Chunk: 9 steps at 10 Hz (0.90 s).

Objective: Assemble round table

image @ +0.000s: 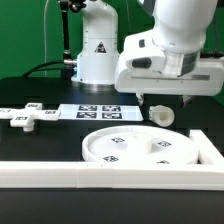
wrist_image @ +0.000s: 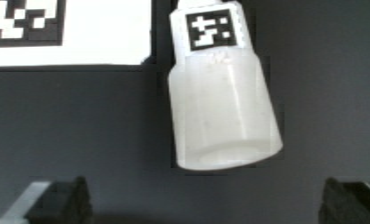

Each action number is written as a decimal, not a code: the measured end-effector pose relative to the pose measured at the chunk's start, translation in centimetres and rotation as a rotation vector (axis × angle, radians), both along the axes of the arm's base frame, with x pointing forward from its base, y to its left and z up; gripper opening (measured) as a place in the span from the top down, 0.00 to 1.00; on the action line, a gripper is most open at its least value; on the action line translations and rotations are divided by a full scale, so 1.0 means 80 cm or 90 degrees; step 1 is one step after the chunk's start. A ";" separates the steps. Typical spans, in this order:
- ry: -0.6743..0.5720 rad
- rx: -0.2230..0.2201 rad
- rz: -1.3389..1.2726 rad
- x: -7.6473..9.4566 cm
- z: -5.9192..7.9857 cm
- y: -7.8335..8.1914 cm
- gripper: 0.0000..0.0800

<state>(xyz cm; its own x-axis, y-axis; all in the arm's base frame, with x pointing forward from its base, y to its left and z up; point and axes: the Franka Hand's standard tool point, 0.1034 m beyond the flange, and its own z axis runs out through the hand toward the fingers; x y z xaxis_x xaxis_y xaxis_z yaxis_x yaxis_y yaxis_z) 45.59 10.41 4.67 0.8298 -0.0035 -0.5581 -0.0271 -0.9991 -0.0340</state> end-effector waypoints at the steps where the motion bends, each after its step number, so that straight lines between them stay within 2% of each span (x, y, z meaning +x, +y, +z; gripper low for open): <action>1: 0.041 0.008 0.012 -0.009 -0.001 -0.001 0.19; 3: 0.120 0.009 0.018 -0.014 -0.012 -0.001 0.19; 6: 0.249 0.005 0.023 -0.032 -0.027 -0.001 0.19; 9: 0.257 0.003 0.026 -0.034 -0.039 0.006 0.19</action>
Offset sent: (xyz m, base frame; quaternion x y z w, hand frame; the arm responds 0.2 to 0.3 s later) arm -0.0062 -0.0016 -0.0087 -0.0219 -0.1210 0.0111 0.9923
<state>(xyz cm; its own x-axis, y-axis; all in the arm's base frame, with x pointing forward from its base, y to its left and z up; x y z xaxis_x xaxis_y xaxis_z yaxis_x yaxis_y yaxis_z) 42.91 10.86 1.59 0.5437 0.0283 -0.8388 0.0014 -0.9995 -0.0328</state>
